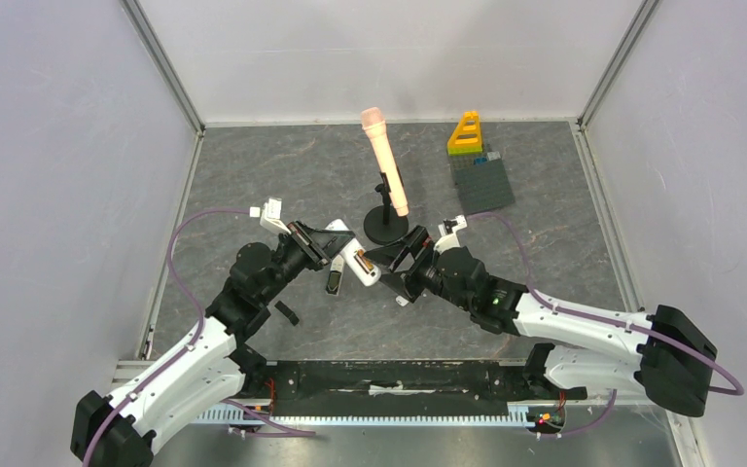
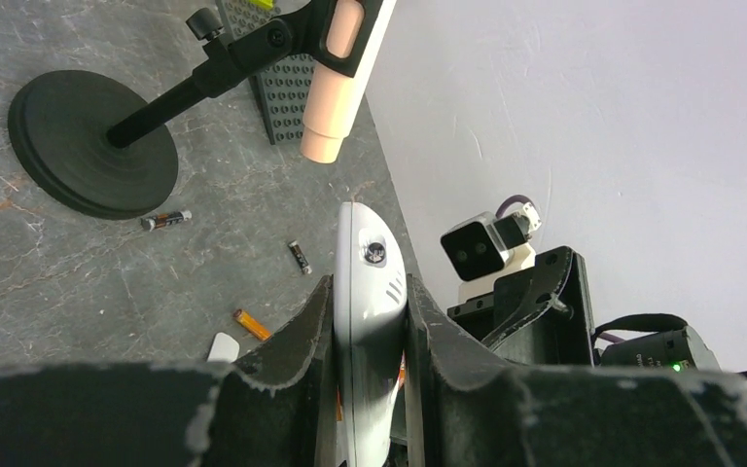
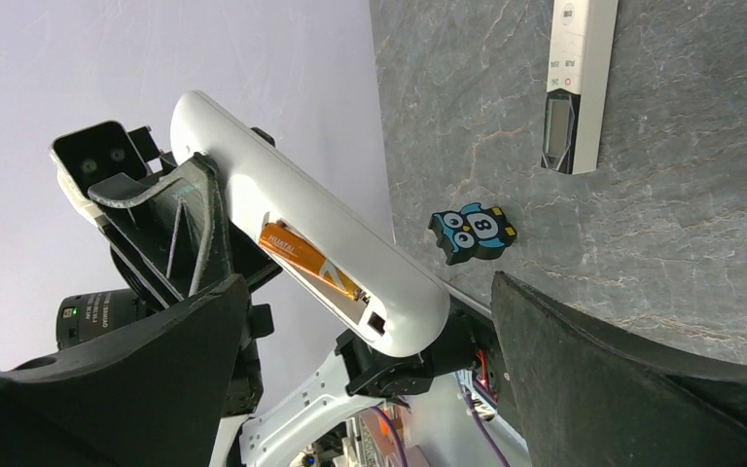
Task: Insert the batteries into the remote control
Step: Load the battery into the remote control.
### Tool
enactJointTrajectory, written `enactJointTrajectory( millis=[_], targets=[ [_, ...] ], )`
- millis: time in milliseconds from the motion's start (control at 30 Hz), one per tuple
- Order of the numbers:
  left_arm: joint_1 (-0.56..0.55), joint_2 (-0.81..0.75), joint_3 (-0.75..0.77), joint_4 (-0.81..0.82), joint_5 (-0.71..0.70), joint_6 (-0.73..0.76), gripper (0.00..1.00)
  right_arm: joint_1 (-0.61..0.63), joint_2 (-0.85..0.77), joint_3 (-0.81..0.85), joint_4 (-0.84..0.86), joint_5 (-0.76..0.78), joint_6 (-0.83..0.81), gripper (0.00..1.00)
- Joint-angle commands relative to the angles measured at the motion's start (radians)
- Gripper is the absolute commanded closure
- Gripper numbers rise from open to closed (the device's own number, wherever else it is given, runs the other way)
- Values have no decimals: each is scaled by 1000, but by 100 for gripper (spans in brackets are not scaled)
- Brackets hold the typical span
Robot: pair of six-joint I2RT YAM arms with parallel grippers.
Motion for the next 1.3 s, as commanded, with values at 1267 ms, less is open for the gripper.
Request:
enactJointTrajectory(
  millis=[1267],
  targets=[
    [-1, -12, -15, 149, 63, -21, 98, -3, 91, 17, 274, -45, 98, 22]
  ],
)
